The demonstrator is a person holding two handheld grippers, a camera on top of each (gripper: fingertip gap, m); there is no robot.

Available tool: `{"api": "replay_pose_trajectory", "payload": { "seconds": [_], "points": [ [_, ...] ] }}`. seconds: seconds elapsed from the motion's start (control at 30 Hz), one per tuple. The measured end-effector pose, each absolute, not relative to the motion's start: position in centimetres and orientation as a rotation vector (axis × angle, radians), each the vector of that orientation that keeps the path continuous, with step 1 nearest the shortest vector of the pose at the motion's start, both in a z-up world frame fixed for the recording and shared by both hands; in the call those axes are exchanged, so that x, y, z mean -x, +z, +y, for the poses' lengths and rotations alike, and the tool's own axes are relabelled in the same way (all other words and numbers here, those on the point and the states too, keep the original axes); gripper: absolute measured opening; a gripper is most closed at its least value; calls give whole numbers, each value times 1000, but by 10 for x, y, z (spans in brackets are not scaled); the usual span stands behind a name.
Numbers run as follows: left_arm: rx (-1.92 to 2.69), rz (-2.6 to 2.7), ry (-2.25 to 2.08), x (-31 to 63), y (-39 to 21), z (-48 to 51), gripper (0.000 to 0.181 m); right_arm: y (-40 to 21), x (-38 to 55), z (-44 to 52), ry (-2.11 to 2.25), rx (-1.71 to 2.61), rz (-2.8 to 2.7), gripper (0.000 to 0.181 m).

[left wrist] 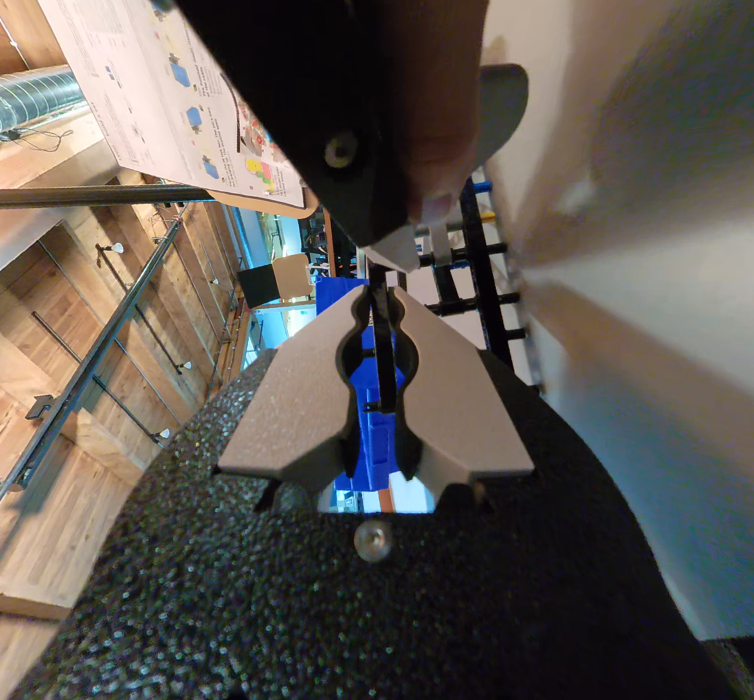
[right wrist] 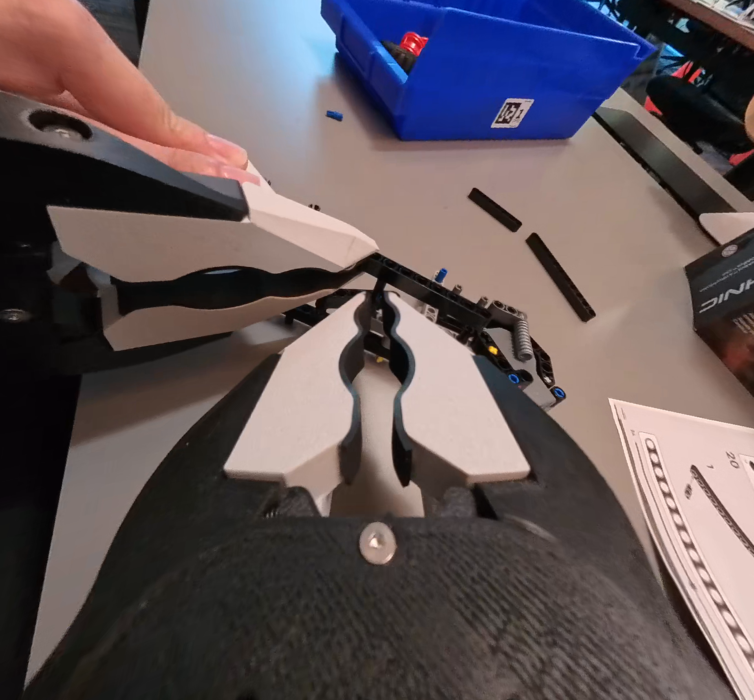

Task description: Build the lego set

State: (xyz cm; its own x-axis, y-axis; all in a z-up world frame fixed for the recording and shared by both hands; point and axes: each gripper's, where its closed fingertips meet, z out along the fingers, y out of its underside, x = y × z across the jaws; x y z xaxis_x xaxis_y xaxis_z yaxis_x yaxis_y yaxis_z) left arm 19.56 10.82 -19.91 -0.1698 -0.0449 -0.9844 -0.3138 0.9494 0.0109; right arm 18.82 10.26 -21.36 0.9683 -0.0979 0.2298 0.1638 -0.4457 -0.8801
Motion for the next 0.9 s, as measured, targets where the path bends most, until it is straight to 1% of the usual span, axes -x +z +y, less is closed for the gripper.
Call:
{"api": "replay_pose_trajectory", "payload": {
  "seconds": [0.17, 0.27, 0.47, 0.77, 0.9],
  "points": [
    [246, 1740, 246, -198, -199, 106, 6, -213, -191, 102, -305, 2011, -20, 4],
    [222, 1750, 244, -200, -199, 105, 6, -214, -192, 102, -316, 2015, -16, 2],
    [271, 1816, 82, -202, -201, 105, 6, -214, -192, 101, -288, 2016, 0, 0],
    [231, 1793, 134, -203, -200, 101, 6, -213, -193, 99, -362, 2009, -7, 0],
    [236, 1778, 160, -204, -200, 99, 6, -212, -193, 99, -280, 2003, 50, 2]
  ]
}}
